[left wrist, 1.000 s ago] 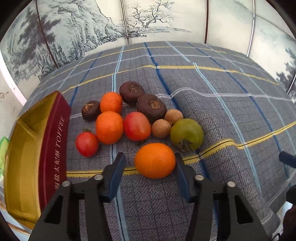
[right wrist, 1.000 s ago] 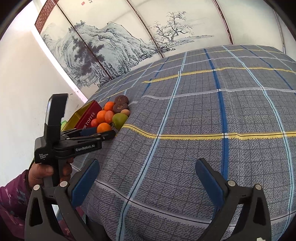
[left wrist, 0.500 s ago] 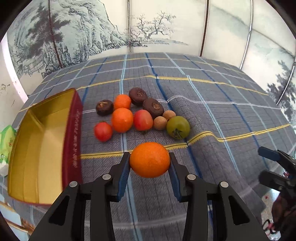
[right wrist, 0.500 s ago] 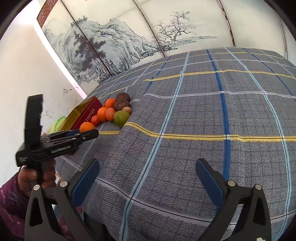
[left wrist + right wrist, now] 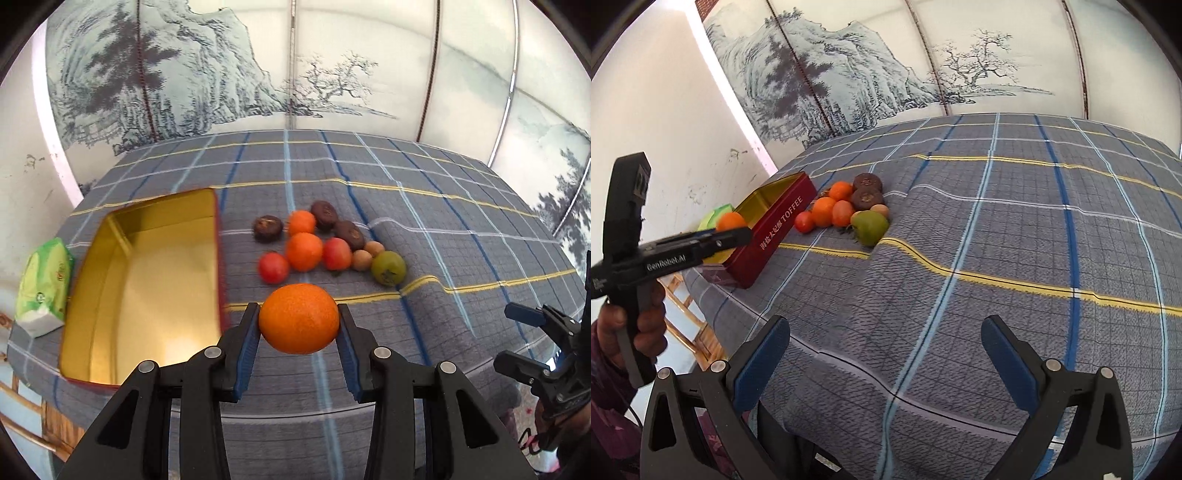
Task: Organize fruits
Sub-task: 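Carry the orange into the tin and release it while the right gripper grasps the green fruit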
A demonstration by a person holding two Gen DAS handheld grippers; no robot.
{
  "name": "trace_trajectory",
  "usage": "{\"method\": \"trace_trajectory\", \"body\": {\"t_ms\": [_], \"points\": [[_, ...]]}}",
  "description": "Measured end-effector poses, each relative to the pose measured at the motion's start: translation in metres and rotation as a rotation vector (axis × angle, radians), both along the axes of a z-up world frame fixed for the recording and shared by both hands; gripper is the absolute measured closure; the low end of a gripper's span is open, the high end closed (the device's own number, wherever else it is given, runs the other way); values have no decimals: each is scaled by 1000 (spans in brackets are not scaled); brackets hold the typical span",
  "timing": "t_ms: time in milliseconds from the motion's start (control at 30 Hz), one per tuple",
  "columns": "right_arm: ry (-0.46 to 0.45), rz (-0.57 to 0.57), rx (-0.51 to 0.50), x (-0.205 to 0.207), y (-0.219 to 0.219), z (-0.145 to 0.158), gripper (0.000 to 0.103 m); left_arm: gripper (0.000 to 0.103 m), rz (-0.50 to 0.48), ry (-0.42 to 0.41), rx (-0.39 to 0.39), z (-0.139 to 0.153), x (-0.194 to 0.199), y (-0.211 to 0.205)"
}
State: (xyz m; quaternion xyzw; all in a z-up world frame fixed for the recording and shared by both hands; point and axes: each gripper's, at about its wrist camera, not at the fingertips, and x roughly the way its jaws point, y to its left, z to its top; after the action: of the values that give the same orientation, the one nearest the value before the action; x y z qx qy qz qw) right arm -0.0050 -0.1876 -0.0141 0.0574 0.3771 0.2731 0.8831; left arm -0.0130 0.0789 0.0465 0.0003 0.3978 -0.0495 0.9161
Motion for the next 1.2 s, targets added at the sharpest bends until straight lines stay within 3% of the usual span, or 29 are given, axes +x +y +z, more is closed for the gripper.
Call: {"method": "trace_trajectory", "body": {"t_ms": [233, 333, 400, 467, 933, 1033, 1100, 1200], "points": [[-76, 111, -49, 10, 27, 20, 1, 62, 31, -9, -14, 9, 2, 22], [-102, 167, -89, 26, 44, 26, 17, 62, 32, -16, -17, 11, 1, 26], [-86, 193, -101, 39, 52, 24, 34, 62, 33, -17, -18, 13, 1, 29], [-75, 204, -126, 54, 60, 20, 38, 62, 38, -20, -19, 15, 1, 34], [-8, 276, -274, 117, 94, -7, 45, 62, 70, -16, -17, 18, 6, 65], [11, 299, -298, 121, 102, -14, 54, 62, 76, -12, -8, 16, 8, 69], [20, 304, -324, 121, 105, -20, 65, 62, 80, -9, -2, 13, 10, 72], [32, 287, -287, 119, 99, -21, 68, 62, 86, -5, 6, 9, 15, 78]]}}
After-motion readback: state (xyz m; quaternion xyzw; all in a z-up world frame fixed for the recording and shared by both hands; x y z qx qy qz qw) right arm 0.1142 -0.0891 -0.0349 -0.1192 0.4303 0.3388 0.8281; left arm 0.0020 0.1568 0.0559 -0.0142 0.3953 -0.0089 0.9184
